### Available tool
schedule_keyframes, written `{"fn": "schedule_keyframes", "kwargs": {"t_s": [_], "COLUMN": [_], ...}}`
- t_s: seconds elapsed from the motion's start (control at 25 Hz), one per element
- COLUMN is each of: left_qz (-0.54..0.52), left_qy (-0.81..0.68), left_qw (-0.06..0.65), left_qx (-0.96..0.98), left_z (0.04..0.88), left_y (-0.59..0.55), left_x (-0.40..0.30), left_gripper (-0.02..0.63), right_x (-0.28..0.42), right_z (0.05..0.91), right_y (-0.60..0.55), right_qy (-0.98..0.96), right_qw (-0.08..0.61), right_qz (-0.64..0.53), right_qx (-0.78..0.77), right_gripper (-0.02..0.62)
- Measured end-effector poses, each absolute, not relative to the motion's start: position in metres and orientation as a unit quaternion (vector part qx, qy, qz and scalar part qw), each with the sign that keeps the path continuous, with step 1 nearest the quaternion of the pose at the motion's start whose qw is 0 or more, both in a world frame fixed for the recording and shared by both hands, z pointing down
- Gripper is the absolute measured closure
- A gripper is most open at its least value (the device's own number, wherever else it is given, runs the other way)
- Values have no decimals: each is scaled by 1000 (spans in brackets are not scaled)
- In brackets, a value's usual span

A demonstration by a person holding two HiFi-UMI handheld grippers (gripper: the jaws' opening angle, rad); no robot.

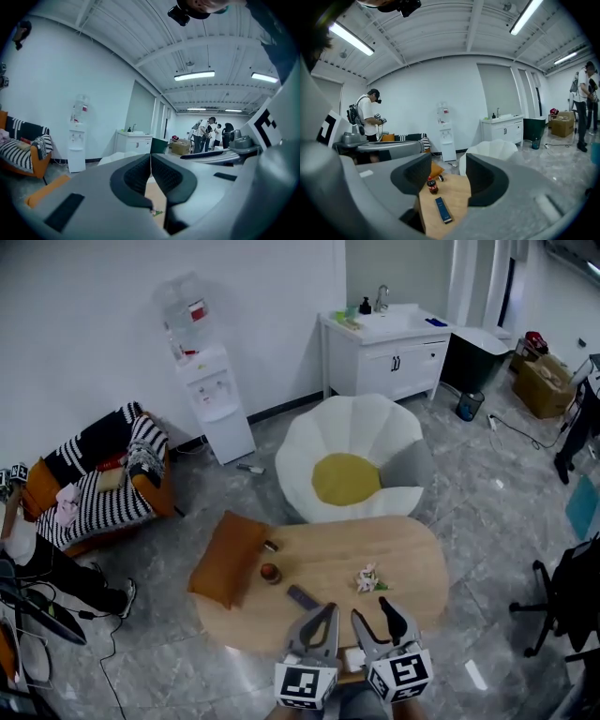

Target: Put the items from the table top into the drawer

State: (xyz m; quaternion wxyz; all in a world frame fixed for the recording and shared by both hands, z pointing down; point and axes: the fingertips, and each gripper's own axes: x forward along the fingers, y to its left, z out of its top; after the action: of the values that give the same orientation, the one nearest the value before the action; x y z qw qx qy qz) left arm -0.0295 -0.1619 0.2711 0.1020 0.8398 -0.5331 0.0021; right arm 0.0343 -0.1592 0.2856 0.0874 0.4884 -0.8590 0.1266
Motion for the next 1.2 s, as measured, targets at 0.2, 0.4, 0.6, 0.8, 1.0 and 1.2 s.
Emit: {"fn": "schedule_keyframes", "kwargs": {"t_s": [0.2, 0.4, 0.6, 0.8, 1.0, 1.2], "left_qz": [-1, -21, -32, -41, -48, -42], "left_qy": [-528, -534, -534, -530, -522, -516], "left_qw": [74, 77, 69, 63, 55, 50], "left_qx": [846, 842, 842, 844, 850, 854], "left_z": [245, 228, 221, 215, 199, 197], "left_y": [-154, -149, -138, -125, -111, -104], "left_x": [-32, -42, -42, -40, -36, -33], "left_gripper": [594, 594, 594, 594, 594, 594], "right_x": [23, 15, 11, 11, 13, 18], "right_z": [259, 237, 223, 209, 202, 203], "right_y": [-152, -145, -135, -127, -113, -104], "right_qy": [-867, -872, -875, -874, -872, -864], "right_qw": [80, 72, 57, 44, 38, 44], "right_qz": [105, 73, 65, 55, 50, 44], "right_qx": [480, 479, 477, 480, 486, 499], "right_gripper": [371, 380, 404, 438, 496, 574]}}
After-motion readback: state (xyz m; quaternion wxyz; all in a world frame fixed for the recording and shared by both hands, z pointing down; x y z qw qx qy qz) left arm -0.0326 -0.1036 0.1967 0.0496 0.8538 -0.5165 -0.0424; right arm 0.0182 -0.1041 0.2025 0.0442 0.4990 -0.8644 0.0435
